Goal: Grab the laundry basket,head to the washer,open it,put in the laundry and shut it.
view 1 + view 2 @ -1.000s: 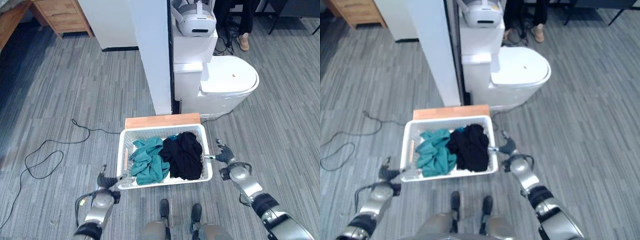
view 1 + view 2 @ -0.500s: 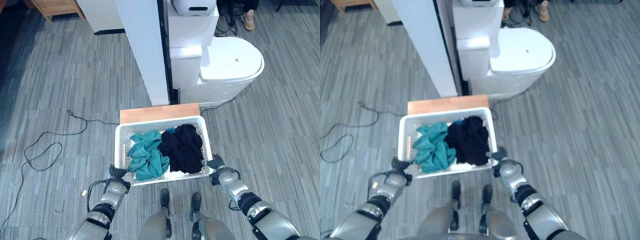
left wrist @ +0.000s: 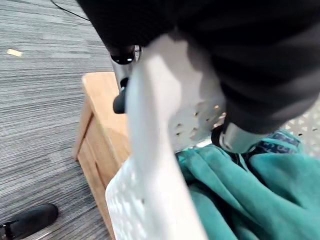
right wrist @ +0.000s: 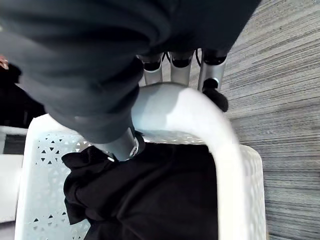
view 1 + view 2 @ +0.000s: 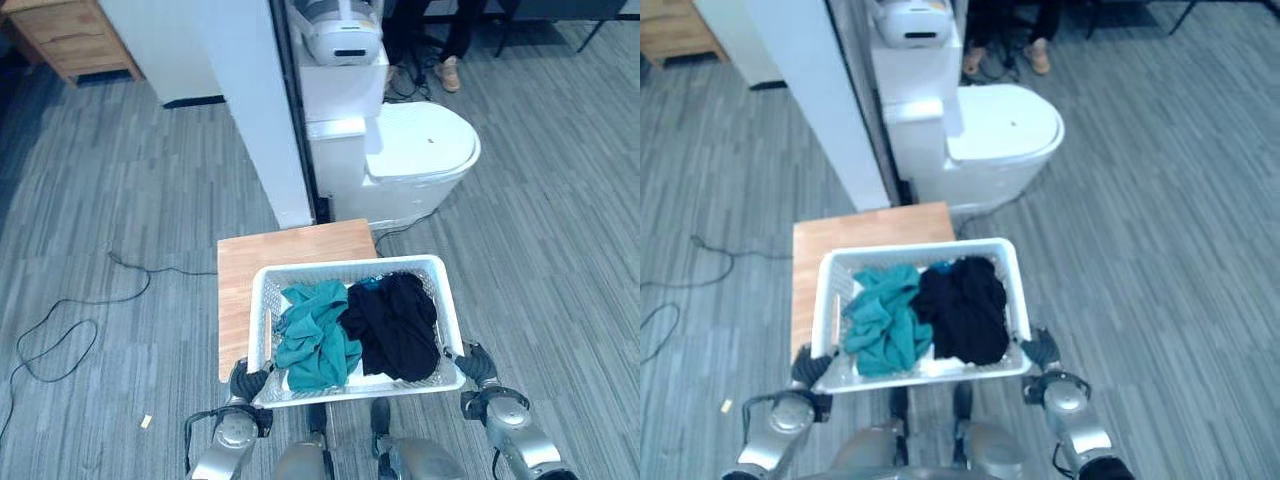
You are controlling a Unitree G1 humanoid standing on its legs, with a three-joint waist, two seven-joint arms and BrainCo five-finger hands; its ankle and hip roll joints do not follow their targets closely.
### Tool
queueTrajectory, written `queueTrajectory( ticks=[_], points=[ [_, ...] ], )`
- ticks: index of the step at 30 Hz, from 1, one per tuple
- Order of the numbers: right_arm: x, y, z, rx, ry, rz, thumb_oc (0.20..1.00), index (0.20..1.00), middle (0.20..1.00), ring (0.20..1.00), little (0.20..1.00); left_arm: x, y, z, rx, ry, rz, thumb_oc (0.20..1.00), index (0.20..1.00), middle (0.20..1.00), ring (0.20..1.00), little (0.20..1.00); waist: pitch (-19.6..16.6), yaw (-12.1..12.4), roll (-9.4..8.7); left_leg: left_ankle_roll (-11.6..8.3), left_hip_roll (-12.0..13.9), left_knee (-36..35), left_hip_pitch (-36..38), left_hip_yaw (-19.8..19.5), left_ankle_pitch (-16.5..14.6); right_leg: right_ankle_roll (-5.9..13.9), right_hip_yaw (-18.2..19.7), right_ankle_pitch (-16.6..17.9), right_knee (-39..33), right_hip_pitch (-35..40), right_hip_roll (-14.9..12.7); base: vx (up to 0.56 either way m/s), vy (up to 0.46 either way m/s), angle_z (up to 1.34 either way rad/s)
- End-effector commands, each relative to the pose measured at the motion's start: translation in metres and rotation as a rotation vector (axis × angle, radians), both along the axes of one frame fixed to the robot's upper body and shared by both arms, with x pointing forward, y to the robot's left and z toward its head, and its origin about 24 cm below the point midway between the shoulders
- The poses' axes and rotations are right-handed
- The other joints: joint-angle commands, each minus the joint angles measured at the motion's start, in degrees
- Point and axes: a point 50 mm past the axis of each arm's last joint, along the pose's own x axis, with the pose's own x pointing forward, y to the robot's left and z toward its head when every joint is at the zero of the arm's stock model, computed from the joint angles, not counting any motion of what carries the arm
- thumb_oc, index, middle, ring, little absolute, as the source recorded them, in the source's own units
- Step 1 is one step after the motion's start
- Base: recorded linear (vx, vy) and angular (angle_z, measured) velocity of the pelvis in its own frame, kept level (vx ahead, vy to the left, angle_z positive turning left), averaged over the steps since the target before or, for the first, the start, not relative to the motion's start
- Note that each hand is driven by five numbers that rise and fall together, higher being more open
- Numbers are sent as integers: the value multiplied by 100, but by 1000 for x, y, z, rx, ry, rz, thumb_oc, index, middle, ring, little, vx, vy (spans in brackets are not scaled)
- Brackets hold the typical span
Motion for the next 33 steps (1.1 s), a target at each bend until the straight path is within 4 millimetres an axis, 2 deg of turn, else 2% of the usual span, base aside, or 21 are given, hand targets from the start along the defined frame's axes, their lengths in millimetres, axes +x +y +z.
queueTrajectory(
  ticks=[1,4,6,7,8,9,10,11,12,13,14,15,19,21,22,23,25,27,29,32,33],
  points=[
    [20,-5,47,97,-258,37,200,200,200,200,200,41,-17,46,-156,-271,-103,200,200,200,200,200,-348,-305,-91,-95,-464,803,-217,-1095,-1011,429,522,-503,171,-103,-171,-92,115,-109],
    [16,-8,48,104,-266,30,200,200,200,200,200,43,-22,50,-153,-287,-141,200,200,200,200,200,-458,-485,-45,1,-449,540,-60,-1000,-1056,480,798,-399,133,-195,-98,-40,110,-111],
    [19,-8,56,118,-302,22,200,200,200,200,200,47,-26,58,-152,-320,-171,200,200,200,200,200,-503,-643,-46,83,-446,433,28,-772,-1062,620,1102,-217,151,-402,-71,-101,202,-106],
    [21,-4,63,151,-336,26,200,200,200,200,200,49,-26,65,-145,-349,-184,200,200,200,200,200,-510,-716,-83,150,-407,363,38,-351,-1037,741,1369,-101,203,-601,-21,-201,210,-154],
    [22,2,67,186,-362,31,200,200,200,200,200,52,-24,71,-132,-376,-183,200,200,200,200,200,-430,-755,-101,203,-320,315,59,175,-1064,844,1342,-82,340,-833,6,-168,149,-179],
    [22,2,67,186,-362,31,200,200,200,200,200,52,-24,71,-131,-376,-183,200,200,200,200,200,-443,-737,-111,200,-324,309,42,197,-1047,845,1364,-66,340,-858,6,-159,37,-277],
    [24,10,69,201,-375,56,200,200,200,200,200,55,-20,76,-115,-402,-165,200,200,200,200,200,-376,-650,-105,186,-167,234,127,665,-1051,832,697,-122,389,-978,-168,-75,-30,-245],
    [25,11,69,201,-375,56,200,200,200,200,200,55,-19,76,-114,-403,-164,200,200,200,200,200,-382,-643,-114,185,-172,230,115,674,-1037,831,707,-109,386,-992,-170,-111,-111,-252],
    [24,14,70,194,-378,75,200,200,200,200,200,54,-16,76,-123,-407,-136,200,200,200,200,200,-377,-484,-64,97,10,160,188,1075,-976,736,-633,-301,432,-999,-528,-47,-128,-172],
    [24,17,70,192,-378,85,200,200,200,200,200,52,-15,75,-131,-408,-120,200,200,200,200,200,-392,-398,-29,66,100,154,253,1308,-986,646,-1246,-399,501,-943,-697,-40,-126,-178],
    [24,17,70,192,-378,85,200,200,200,200,200,52,-15,75,-131,-408,-120,200,200,200,200,200,-384,-398,-27,64,102,153,264,1307,-989,646,-1247,-406,509,-936,-695,93,-136,-147],
    [25,19,71,193,-385,94,200,200,200,200,200,48,-12,72,-149,-398,-93,200,200,200,200,200,-453,-253,19,-6,255,208,441,1661,-1121,607,-2081,-575,593,-739,-928,92,-95,-161],
    [21,19,69,182,-376,96,200,200,200,200,200,42,-17,60,-160,-347,-101,200,200,200,200,200,-560,-376,-11,-54,385,461,736,2046,-1378,648,-1888,-501,574,-668,-897,191,-201,-146],
    [19,16,67,183,-369,86,200,200,200,200,200,38,-22,57,-174,-334,-122,200,200,200,200,200,-582,-395,30,-71,580,1188,709,2102,-1602,582,-1728,-498,382,-443,-772,256,-227,4],
    [19,14,69,177,-374,86,200,200,200,200,200,39,-25,58,-185,-341,-129,200,200,200,200,200,-563,-385,29,-92,675,1654,623,2011,-1527,526,-1636,-535,307,-300,-689,239,-267,-39],
    [20,11,70,156,-378,91,200,200,200,200,200,40,-28,60,-195,-351,-128,200,200,200,200,200,-498,-320,59,-193,856,2315,450,1769,-1398,417,-1533,-582,230,-143,-531,231,-249,-69],
    [22,9,71,128,-375,88,200,200,200,200,200,39,-32,59,-215,-353,-127,200,200,200,200,200,-397,-178,56,-196,735,2922,28,1163,-1275,298,-1375,-662,160,71,-424,148,-163,-110],
    [22,9,72,119,-376,102,200,200,200,200,200,36,-33,55,-218,-337,-122,200,200,200,200,200,-335,-21,-40,-42,146,2790,-408,612,-1381,304,-1180,-637,112,173,-446,132,-58,-138],
    [20,7,70,116,-366,97,200,200,200,200,200,33,-33,52,-217,-320,-121,200,200,200,200,200,-330,82,-72,-10,-64,2285,-622,450,-1384,359,-1031,-671,52,290,-462,307,-22,-57],
    [19,4,64,104,-340,76,200,200,200,200,200,27,-29,46,-203,-285,-110,200,200,200,200,200,-328,279,114,-71,-348,1083,-1039,234,-560,354,-768,-791,-83,641,-157,350,2,-46],
    [19,4,63,105,-340,76,200,200,200,200,200,27,-29,45,-203,-285,-110,200,200,200,200,200,-323,289,100,-71,-363,1009,-986,247,-527,356,-757,-794,-92,660,-171,380,0,-37]
  ],
)
